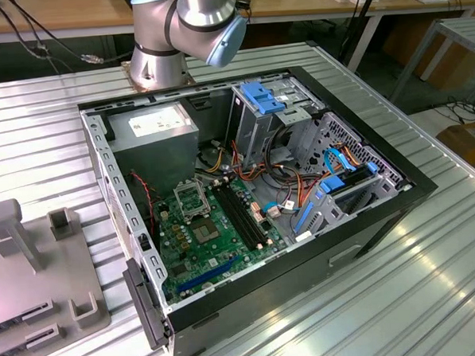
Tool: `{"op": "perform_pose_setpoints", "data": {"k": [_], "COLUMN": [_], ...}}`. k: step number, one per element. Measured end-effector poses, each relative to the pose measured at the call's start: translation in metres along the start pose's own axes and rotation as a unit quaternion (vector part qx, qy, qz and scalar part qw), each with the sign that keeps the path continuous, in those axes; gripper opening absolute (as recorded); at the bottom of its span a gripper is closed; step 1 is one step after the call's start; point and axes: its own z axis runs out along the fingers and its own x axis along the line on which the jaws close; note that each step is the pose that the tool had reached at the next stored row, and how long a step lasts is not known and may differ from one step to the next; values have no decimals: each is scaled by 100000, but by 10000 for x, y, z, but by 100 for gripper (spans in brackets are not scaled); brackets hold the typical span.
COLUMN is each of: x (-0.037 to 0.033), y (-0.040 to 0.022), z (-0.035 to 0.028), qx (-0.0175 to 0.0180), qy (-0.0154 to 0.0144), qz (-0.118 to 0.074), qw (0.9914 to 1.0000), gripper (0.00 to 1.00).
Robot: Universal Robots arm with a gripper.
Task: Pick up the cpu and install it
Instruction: 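Pick up the cpu and move it towards the insertion slot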
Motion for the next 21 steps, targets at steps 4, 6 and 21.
{"op": "perform_pose_setpoints", "data": {"k": [4, 6, 21], "x": [1, 1, 2], "y": [0, 0, -1], "z": [17, 26, 79], "qx": [-1, -1, -3], "qy": [3, 6, 3], "qz": [5, 0, 4], "qw": [100000, 100000, 100000], "gripper": [60, 60, 60]}}
